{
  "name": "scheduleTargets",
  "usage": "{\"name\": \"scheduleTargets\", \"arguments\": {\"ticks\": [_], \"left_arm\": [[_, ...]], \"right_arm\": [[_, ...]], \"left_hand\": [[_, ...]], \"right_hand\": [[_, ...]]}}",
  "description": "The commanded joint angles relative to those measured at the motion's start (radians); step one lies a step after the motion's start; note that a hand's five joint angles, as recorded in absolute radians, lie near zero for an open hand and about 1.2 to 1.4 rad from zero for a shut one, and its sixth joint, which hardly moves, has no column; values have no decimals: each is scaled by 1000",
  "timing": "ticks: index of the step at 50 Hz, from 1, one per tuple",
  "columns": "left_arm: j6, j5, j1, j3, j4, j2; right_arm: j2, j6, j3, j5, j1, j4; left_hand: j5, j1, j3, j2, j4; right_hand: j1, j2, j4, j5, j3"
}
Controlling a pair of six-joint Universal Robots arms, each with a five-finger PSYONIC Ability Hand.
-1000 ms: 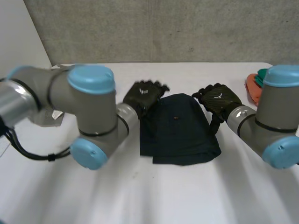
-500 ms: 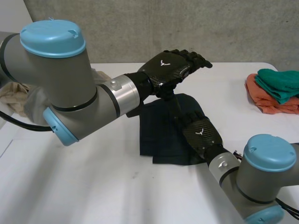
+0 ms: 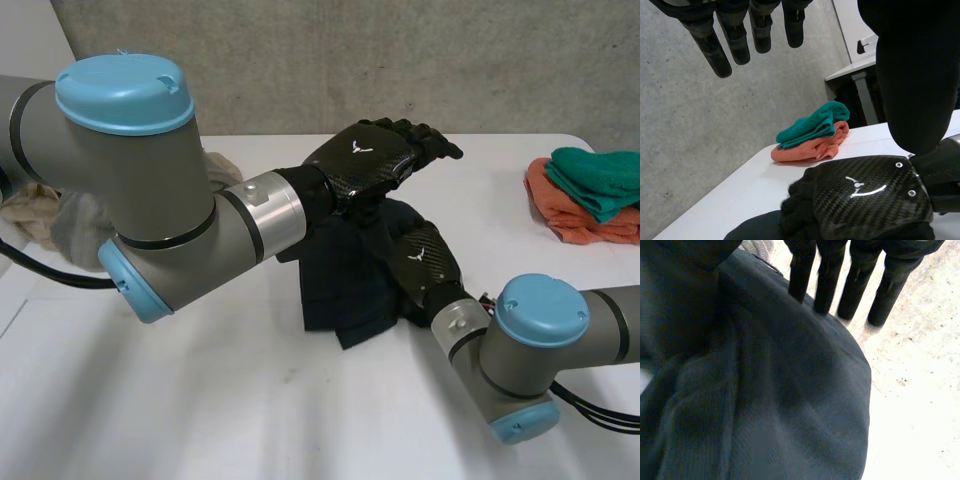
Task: Fold the laundry.
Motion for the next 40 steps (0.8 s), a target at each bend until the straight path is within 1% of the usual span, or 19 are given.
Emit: {"name": "scheduleTargets", "arguments": {"ticks": [1,7,12,15,17,23,24,30,31,34,35,38,39,40], "left_arm": [[0,1,1,2,2,2],[-3,0,4,8,6,8],[-3,0,11,9,8,52],[-4,0,17,13,14,80],[-6,-2,19,13,20,88],[-20,-3,20,13,41,97],[-21,-3,20,13,41,97],[-35,-3,19,5,41,98],[-36,-3,17,3,41,100],[-39,-5,16,0,41,100],[-39,-5,16,0,41,100],[-41,-5,13,-7,40,100],[-41,-5,11,-12,41,100],[-40,-5,11,-18,41,100]], "right_arm": [[25,0,-63,2,-1,2],[8,12,-128,-1,-12,0],[-49,15,-207,-1,-29,-6],[-64,20,-252,5,-80,-28],[-73,50,-299,19,-141,-61],[-79,185,-431,33,-270,-106],[-69,216,-465,33,-314,-112],[19,267,-585,14,-449,-118],[57,280,-626,10,-490,-123],[121,313,-671,-9,-543,-126],[166,336,-698,-36,-579,-126],[224,365,-715,-95,-639,-126],[256,376,-718,-139,-670,-126],[272,379,-724,-159,-685,-126]], "left_hand": [[-13,15,-5,2,6],[-13,15,-5,2,6],[-13,15,-5,2,6],[-16,12,-8,-1,3],[-16,12,-8,-1,3],[-13,15,-5,2,6],[-13,15,-5,2,6],[-13,15,-5,2,6],[-13,15,-5,2,6],[-13,15,-5,2,6],[-13,15,-5,2,6],[-13,15,-5,2,6],[-13,15,-5,2,6],[-13,15,-5,2,6]], "right_hand": [[714,722,731,816,734],[714,722,731,816,734],[714,722,731,816,734],[714,722,731,816,734],[714,722,731,816,734],[714,722,731,816,734],[714,722,731,816,734],[714,722,731,816,734],[714,722,731,816,734],[714,722,731,816,734],[714,722,731,816,734],[714,722,731,816,734],[714,722,731,816,734],[714,722,731,816,734]]}}
